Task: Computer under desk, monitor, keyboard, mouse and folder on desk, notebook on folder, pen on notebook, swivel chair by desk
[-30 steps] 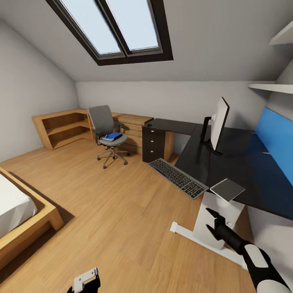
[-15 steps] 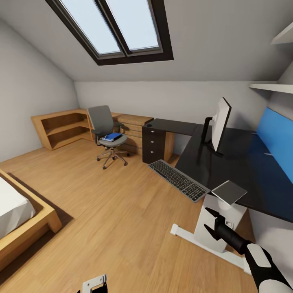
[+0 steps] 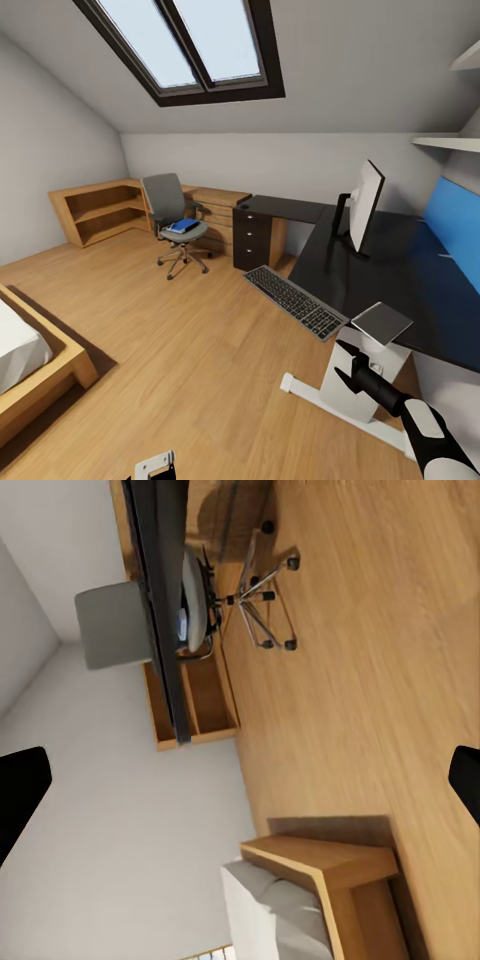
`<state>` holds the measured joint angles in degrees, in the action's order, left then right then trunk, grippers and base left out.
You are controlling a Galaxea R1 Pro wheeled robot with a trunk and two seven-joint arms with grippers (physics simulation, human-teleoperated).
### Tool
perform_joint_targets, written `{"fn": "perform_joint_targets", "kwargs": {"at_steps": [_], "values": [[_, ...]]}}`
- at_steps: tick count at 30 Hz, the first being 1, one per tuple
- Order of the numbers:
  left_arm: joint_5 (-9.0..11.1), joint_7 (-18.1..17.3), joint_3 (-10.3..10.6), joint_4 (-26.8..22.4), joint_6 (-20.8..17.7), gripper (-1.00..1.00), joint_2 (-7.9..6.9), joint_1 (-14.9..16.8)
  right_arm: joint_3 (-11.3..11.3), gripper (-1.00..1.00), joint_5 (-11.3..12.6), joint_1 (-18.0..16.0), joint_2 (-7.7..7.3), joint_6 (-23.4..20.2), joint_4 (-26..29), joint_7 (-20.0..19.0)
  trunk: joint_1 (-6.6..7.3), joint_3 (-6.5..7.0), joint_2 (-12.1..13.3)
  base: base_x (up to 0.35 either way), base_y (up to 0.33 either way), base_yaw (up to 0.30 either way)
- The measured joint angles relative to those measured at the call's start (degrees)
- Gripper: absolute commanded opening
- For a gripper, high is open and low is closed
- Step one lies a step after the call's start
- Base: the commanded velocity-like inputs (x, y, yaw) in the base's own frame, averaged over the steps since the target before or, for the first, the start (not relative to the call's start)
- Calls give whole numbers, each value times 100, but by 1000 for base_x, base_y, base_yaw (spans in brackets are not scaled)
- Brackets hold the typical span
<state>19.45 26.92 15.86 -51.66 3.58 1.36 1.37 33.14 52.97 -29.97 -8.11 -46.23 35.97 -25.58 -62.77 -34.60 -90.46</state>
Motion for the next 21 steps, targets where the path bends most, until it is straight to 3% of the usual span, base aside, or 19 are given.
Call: {"fn": "perform_joint_targets", "kwargs": {"at_steps": [15,21], "values": [[16,19,-8,6,0,100,-8,-1,0,100,1,-1,0,11,0,0,0,0,0,197,0,0],[17,25,-9,6,0,100,-9,2,0,100,0,2,0,11,0,0,-1,0,0,86,0,0]]}}
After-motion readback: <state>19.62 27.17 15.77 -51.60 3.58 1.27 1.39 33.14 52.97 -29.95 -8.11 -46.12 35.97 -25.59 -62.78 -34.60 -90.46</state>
